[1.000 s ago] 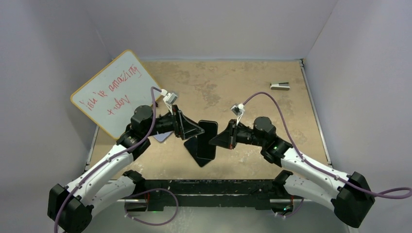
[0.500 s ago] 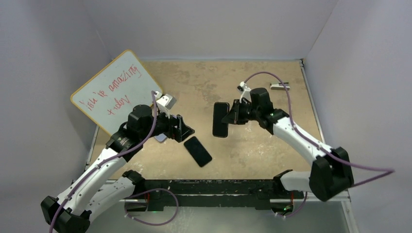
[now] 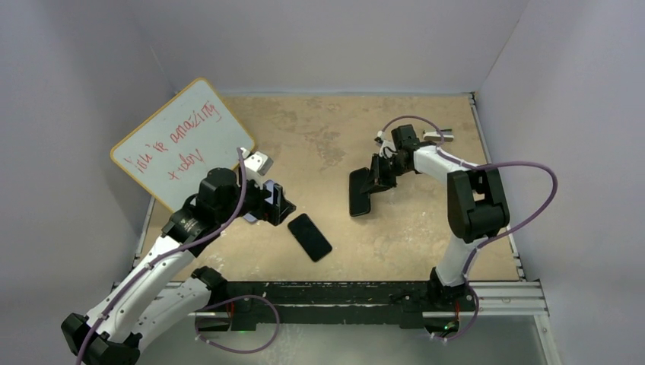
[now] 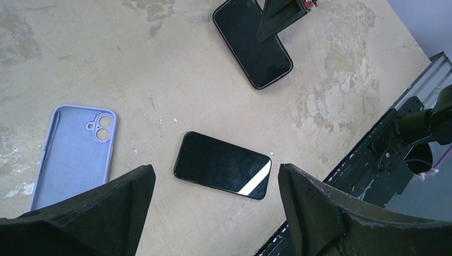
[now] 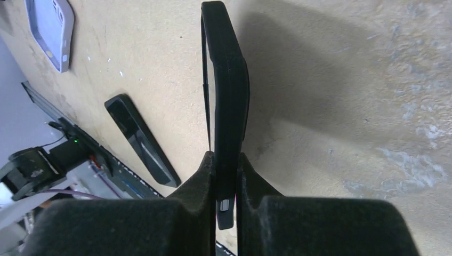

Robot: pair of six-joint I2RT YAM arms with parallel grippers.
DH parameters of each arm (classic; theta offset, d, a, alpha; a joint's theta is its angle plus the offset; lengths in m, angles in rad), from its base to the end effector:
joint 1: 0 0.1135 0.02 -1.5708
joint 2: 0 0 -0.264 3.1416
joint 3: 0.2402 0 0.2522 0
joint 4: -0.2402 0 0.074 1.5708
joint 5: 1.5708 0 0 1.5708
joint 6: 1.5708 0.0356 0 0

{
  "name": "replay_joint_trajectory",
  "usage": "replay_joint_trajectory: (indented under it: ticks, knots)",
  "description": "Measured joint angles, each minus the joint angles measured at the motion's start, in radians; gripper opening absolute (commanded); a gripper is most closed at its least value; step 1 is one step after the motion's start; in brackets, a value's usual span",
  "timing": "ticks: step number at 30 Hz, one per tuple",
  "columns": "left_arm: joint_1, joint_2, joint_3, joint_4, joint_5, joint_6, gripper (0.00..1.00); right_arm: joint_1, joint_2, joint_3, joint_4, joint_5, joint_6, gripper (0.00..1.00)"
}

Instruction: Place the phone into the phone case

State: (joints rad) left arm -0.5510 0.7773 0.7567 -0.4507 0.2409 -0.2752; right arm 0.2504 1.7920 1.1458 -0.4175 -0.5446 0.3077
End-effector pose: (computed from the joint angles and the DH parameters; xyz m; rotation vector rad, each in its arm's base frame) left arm 0.1444 -0.0987 0.3043 0.4447 2.0667 -0.7523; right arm 0.3445 0.1072 0.1802 -0.1163 2.6674 0.9049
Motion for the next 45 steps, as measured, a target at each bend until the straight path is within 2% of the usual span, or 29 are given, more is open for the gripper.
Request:
replay_joint_trajectory:
  ticks: [5,15,21,28,34,45]
  knots:
    - [0.000,-0.023,0.000,-0.003,-0.015,0.006,0.89,-0.022,0.045,0.027,-0.019,-0.011,0.005,0.30]
    - [0.000,-0.045,0.000,-0.008,-0.040,0.006,0.89,-0.028,0.065,0.032,-0.071,0.174,0.002,0.40]
    - [0.000,-0.047,0.000,-0.010,-0.050,0.006,0.89,-0.029,-0.013,0.022,-0.096,0.289,0.021,0.32]
    - [0.000,-0.057,0.000,-0.022,-0.069,0.006,0.89,0.004,-0.198,-0.100,0.011,0.253,0.084,0.22]
    - [0.000,-0.067,0.000,-0.027,-0.090,0.006,0.89,0.088,-0.224,-0.216,0.143,0.214,0.155,0.14]
    - [0.000,-0.061,0.000,-0.030,-0.119,0.006,0.89,0.136,-0.214,-0.356,0.334,0.220,0.228,0.10]
